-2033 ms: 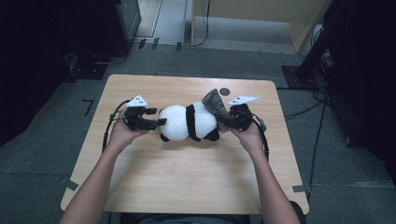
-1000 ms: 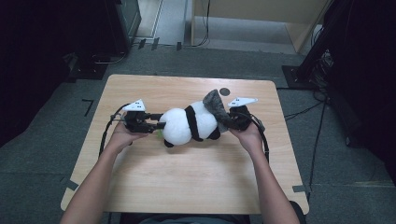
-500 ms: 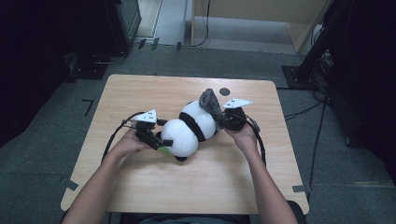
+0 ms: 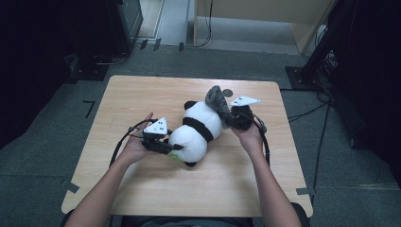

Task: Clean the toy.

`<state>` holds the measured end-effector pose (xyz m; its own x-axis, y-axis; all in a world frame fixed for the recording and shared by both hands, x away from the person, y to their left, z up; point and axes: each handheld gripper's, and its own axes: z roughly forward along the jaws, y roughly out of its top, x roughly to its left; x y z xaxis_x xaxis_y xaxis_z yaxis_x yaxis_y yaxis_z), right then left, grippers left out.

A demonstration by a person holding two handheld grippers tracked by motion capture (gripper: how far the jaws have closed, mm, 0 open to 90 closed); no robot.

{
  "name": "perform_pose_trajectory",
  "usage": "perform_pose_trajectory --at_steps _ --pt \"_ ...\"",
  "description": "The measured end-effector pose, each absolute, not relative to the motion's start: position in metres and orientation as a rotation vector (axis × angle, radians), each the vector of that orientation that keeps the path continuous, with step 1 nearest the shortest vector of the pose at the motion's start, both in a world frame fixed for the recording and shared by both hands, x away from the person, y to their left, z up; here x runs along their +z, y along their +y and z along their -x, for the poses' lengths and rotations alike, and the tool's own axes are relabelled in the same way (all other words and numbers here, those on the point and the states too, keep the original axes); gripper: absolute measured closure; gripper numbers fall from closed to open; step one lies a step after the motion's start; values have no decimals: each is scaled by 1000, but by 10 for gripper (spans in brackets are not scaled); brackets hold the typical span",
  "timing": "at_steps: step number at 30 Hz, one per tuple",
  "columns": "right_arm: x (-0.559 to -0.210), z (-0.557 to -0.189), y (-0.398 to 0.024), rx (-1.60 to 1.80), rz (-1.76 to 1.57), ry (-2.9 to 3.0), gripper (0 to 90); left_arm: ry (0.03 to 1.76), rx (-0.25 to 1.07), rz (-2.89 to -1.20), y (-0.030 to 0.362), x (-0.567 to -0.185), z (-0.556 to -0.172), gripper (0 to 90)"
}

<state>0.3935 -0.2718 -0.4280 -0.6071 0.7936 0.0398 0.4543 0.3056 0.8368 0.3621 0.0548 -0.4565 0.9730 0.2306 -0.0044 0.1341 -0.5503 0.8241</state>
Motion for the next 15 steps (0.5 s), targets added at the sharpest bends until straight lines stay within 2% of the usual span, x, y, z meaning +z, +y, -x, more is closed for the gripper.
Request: perform_pose_trajectory --at_steps 5,11,15 --pt "-409 -384 -284 1276 -1127 2145 766 378 -24 -2045 64 -447 -369 510" --pt "-385 -369 -287 1345 -1152 2131 762 474 -18 -1954 69 -439 -370 507" --pt "-378 -361 -268 1356 -1156 2206 762 576 -2 -1957 64 -441 -367 499"
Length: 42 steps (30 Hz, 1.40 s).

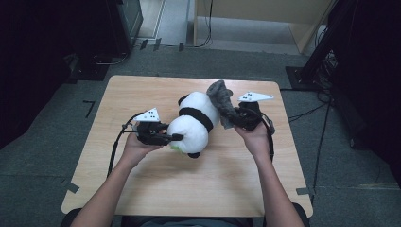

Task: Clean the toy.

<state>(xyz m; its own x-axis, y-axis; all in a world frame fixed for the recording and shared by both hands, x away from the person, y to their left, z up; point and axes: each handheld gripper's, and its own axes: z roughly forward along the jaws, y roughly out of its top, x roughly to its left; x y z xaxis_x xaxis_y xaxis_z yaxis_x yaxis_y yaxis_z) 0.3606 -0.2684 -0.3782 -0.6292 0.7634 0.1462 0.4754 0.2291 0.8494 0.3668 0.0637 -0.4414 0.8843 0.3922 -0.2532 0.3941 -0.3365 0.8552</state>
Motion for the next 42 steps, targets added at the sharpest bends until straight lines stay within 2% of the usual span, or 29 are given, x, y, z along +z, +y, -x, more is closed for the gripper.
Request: perform_pose_trajectory --at_steps 6,12,21,29,37,42 --pt "-379 -346 -232 1401 -1094 2332 760 744 69 -1884 62 -442 -366 490" --pt "-397 -337 -195 1364 -1058 2431 759 796 127 -1907 56 -443 -364 496" --pt "-429 -314 -161 1335 -924 2534 764 861 100 -1874 58 -442 -368 499" --pt "-449 -311 -157 1269 -845 2590 766 899 21 -1792 60 -441 -371 498" --pt "-470 -319 -151 1137 -836 2598 769 867 20 -1760 61 -431 -368 494" --pt "-469 -322 -163 1169 -824 2525 770 878 -23 -1719 69 -431 -371 493"
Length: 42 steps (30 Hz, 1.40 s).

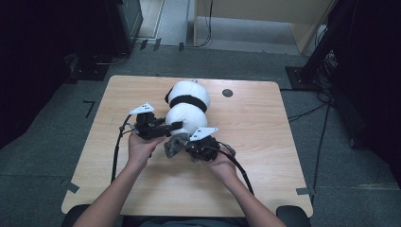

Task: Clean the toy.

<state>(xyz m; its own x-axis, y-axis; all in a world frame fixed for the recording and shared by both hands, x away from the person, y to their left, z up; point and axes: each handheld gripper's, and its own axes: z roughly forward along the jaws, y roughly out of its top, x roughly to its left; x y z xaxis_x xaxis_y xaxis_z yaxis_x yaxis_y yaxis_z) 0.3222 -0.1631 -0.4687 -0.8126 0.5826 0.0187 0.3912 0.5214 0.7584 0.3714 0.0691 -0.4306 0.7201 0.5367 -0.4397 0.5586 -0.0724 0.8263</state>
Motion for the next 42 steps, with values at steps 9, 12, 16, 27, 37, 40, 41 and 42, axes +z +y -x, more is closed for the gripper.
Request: perform_pose_trajectory --at_steps 9,12,16,27,37,40,41,42 --pt "-474 -340 -191 1085 -923 2499 770 866 -31 -1725 71 -430 -371 492" --pt "-472 -345 -200 1052 -975 2489 771 864 -39 -1732 72 -432 -371 490" --pt "-469 -353 -216 1042 -1073 2464 772 863 -40 -1736 73 -433 -372 490" --pt "-456 -365 -261 1150 -1365 2298 775 850 -10 -1765 74 -434 -371 485" --pt "-424 -361 -279 1416 -1417 2197 774 851 9 -1821 66 -440 -370 485" --pt "-412 -355 -263 1499 -1342 2238 774 841 24 -1837 62 -441 -368 485" --pt "-408 -353 -257 1518 -1330 2262 774 837 25 -1837 61 -441 -367 485" --pt "-406 -351 -252 1530 -1318 2290 775 832 25 -1835 60 -441 -367 485"
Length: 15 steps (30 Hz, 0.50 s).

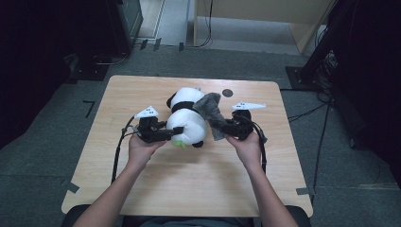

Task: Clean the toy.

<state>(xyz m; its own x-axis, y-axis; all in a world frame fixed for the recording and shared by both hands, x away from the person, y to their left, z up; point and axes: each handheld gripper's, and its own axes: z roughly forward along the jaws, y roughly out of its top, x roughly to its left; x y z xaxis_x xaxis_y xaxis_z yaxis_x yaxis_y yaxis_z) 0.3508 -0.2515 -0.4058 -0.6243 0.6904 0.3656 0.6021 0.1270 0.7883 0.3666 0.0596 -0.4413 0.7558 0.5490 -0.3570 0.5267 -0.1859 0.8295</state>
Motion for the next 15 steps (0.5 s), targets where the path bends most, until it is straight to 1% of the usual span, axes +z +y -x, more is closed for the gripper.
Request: perform_pose_trajectory --at_steps 5,6,9,15 --pt "-400 -338 -218 1468 -1236 2390 774 822 58 -1824 56 -438 -362 485" --pt "-399 -334 -213 1433 -1209 2393 775 828 56 -1817 58 -438 -362 486" --pt "-399 -329 -202 1468 -1181 2418 775 855 41 -1791 62 -438 -364 486" --pt "-418 -315 -166 1391 -995 2528 775 879 32 -1765 65 -437 -366 490"
